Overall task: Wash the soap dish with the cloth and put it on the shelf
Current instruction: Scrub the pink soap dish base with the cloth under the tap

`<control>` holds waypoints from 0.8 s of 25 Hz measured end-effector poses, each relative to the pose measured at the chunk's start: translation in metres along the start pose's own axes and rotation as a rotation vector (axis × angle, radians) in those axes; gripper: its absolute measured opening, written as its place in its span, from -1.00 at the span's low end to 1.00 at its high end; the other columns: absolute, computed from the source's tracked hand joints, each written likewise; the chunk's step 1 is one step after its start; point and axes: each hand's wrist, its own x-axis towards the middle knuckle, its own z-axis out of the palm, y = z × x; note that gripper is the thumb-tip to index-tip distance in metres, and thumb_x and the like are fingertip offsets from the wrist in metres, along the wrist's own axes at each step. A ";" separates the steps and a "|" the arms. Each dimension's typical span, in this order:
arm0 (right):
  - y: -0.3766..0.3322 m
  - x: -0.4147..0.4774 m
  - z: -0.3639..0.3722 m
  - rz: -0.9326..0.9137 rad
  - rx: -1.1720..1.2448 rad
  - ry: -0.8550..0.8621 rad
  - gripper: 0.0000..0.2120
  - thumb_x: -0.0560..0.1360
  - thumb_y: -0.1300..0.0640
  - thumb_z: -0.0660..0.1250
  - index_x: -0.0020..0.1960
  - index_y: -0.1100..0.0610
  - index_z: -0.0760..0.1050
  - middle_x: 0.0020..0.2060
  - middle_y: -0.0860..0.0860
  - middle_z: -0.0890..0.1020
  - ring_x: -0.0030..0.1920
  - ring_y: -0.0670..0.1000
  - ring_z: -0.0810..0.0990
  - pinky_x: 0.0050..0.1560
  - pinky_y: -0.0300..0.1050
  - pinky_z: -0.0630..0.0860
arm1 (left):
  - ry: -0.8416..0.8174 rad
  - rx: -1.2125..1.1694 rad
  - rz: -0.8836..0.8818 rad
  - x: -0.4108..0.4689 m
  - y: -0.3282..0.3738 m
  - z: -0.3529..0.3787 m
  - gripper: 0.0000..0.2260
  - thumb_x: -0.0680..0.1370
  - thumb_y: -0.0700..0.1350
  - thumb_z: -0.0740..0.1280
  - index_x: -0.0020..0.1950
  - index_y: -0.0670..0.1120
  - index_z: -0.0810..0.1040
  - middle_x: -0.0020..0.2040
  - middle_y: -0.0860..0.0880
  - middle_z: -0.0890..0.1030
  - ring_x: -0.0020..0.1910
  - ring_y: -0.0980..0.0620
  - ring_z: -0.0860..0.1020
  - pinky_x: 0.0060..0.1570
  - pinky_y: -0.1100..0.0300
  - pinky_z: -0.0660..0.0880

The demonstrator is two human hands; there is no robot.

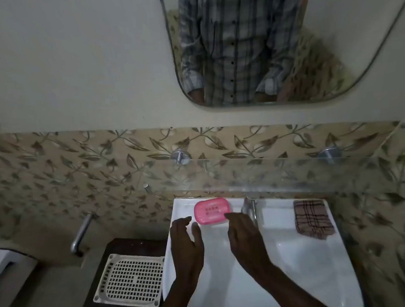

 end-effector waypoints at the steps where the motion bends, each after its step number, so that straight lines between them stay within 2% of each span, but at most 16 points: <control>1: 0.006 0.005 0.013 0.168 0.019 -0.071 -0.66 0.59 0.29 0.17 0.36 0.21 0.43 0.26 0.15 0.54 0.27 0.14 0.52 0.29 0.00 0.48 | -0.119 0.042 -0.066 0.005 -0.015 0.010 -0.65 0.59 -0.10 0.31 0.38 -0.07 0.43 0.33 -0.13 0.52 0.36 -0.18 0.45 0.41 -0.01 0.37; 2: 0.010 0.011 0.023 0.302 0.061 -0.177 -0.61 0.60 0.27 0.16 0.42 0.18 0.36 0.33 0.13 0.49 0.32 0.13 0.47 0.34 -0.02 0.42 | -0.246 0.094 -0.064 0.012 -0.025 0.018 -0.50 0.53 -0.14 0.39 0.44 -0.16 0.38 0.41 -0.20 0.47 0.43 -0.20 0.39 0.49 0.13 0.24; 3: 0.016 0.018 0.036 0.395 0.077 -0.219 -0.59 0.61 0.26 0.16 0.45 0.17 0.31 0.35 0.14 0.47 0.33 0.14 0.45 0.34 0.00 0.40 | -0.341 0.146 -0.037 0.024 -0.044 0.028 -0.38 0.47 -0.14 0.45 0.48 -0.24 0.32 0.45 -0.23 0.42 0.46 -0.21 0.35 0.48 0.28 0.11; 4: 0.020 0.029 0.045 0.461 0.104 -0.217 -0.59 0.61 0.26 0.16 0.45 0.19 0.30 0.32 0.17 0.48 0.30 0.16 0.47 0.30 0.01 0.42 | -0.449 0.188 -0.036 0.039 -0.053 0.035 -0.26 0.43 -0.12 0.50 0.51 -0.27 0.26 0.49 -0.25 0.35 0.50 -0.22 0.30 0.47 0.35 0.02; 5: 0.027 0.040 0.056 0.504 0.118 -0.203 -0.61 0.60 0.28 0.16 0.43 0.21 0.30 0.29 0.19 0.50 0.27 0.18 0.49 0.26 0.00 0.44 | -0.542 0.240 0.004 0.056 -0.064 0.042 -0.15 0.40 -0.08 0.54 0.55 -0.28 0.18 0.54 -0.24 0.27 0.54 -0.20 0.22 0.50 0.32 -0.03; 7: 0.037 0.059 0.068 0.576 0.087 -0.220 -0.63 0.58 0.35 0.16 0.39 0.29 0.34 0.22 0.22 0.52 0.24 0.20 0.50 0.21 -0.05 0.42 | -0.676 0.397 0.169 0.087 -0.073 0.055 -0.02 0.33 0.01 0.59 0.58 -0.25 0.12 0.57 -0.22 0.22 0.57 -0.19 0.16 0.57 0.10 0.06; 8: 0.043 0.064 0.073 0.607 0.080 -0.235 -0.64 0.55 0.40 0.16 0.34 0.32 0.39 0.18 0.24 0.53 0.21 0.21 0.51 0.19 -0.06 0.41 | -0.742 0.487 0.259 0.098 -0.072 0.060 -0.02 0.29 0.04 0.60 0.56 -0.22 0.18 0.53 -0.21 0.28 0.53 -0.19 0.23 0.53 0.03 0.18; 10: 0.051 0.069 0.080 0.674 0.143 -0.217 -0.65 0.46 0.47 0.15 0.21 0.34 0.47 0.08 0.25 0.59 0.13 0.22 0.55 0.07 -0.11 0.45 | -0.790 0.558 0.347 0.116 -0.071 0.070 -0.14 0.24 0.01 0.60 0.48 -0.14 0.36 0.39 -0.17 0.47 0.38 -0.18 0.42 0.31 0.04 0.42; 12: 0.054 0.065 0.079 0.709 0.241 -0.159 -0.63 0.46 0.48 0.14 0.22 0.30 0.47 0.02 0.20 0.63 0.03 0.15 0.59 -0.13 -0.24 0.44 | -0.850 0.492 0.336 0.126 -0.067 0.073 -0.26 0.23 -0.08 0.59 0.38 -0.09 0.48 0.28 -0.13 0.58 0.25 -0.14 0.54 0.07 0.12 0.52; 13: 0.056 0.063 0.077 0.735 0.290 -0.139 -0.62 0.49 0.47 0.14 0.27 0.28 0.45 0.03 0.18 0.64 0.03 0.12 0.60 -0.14 -0.26 0.46 | -0.889 0.450 0.305 0.131 -0.066 0.073 -0.30 0.24 -0.09 0.59 0.36 -0.08 0.50 0.26 -0.11 0.60 0.23 -0.11 0.55 0.05 0.14 0.53; 15: 0.058 0.061 0.079 0.787 0.330 -0.164 -0.58 0.52 0.45 0.14 0.36 0.28 0.39 0.11 0.17 0.64 0.15 0.15 0.60 0.03 -0.15 0.51 | -0.941 0.348 0.233 0.137 -0.064 0.071 -0.37 0.28 -0.11 0.58 0.34 -0.11 0.53 0.22 -0.10 0.62 0.20 -0.08 0.58 0.07 0.16 0.52; 17: 0.055 0.059 0.080 0.822 0.313 -0.176 -0.53 0.55 0.41 0.17 0.45 0.28 0.32 0.28 0.16 0.57 0.32 0.15 0.52 0.24 -0.11 0.48 | -0.932 0.294 0.224 0.138 -0.058 0.067 -0.47 0.34 -0.11 0.53 0.29 -0.13 0.54 0.17 -0.11 0.62 0.15 -0.07 0.60 0.04 0.24 0.49; 19: 0.050 0.054 0.080 0.818 0.341 -0.070 -0.55 0.59 0.33 0.22 0.48 0.27 0.31 0.37 0.17 0.50 0.37 0.12 0.47 0.37 -0.03 0.42 | -0.813 0.243 0.267 0.130 -0.044 0.058 -0.59 0.35 -0.12 0.46 0.20 -0.10 0.58 0.07 -0.07 0.63 0.08 -0.08 0.62 -0.02 0.26 0.49; 20: 0.048 0.048 0.078 0.785 0.397 -0.005 -0.61 0.62 0.26 0.24 0.43 0.27 0.37 0.32 0.20 0.54 0.31 0.13 0.52 0.33 0.01 0.45 | -0.743 0.203 0.318 0.122 -0.037 0.049 -0.60 0.33 -0.14 0.44 0.17 -0.08 0.57 0.04 -0.06 0.61 0.06 -0.09 0.61 -0.04 0.25 0.48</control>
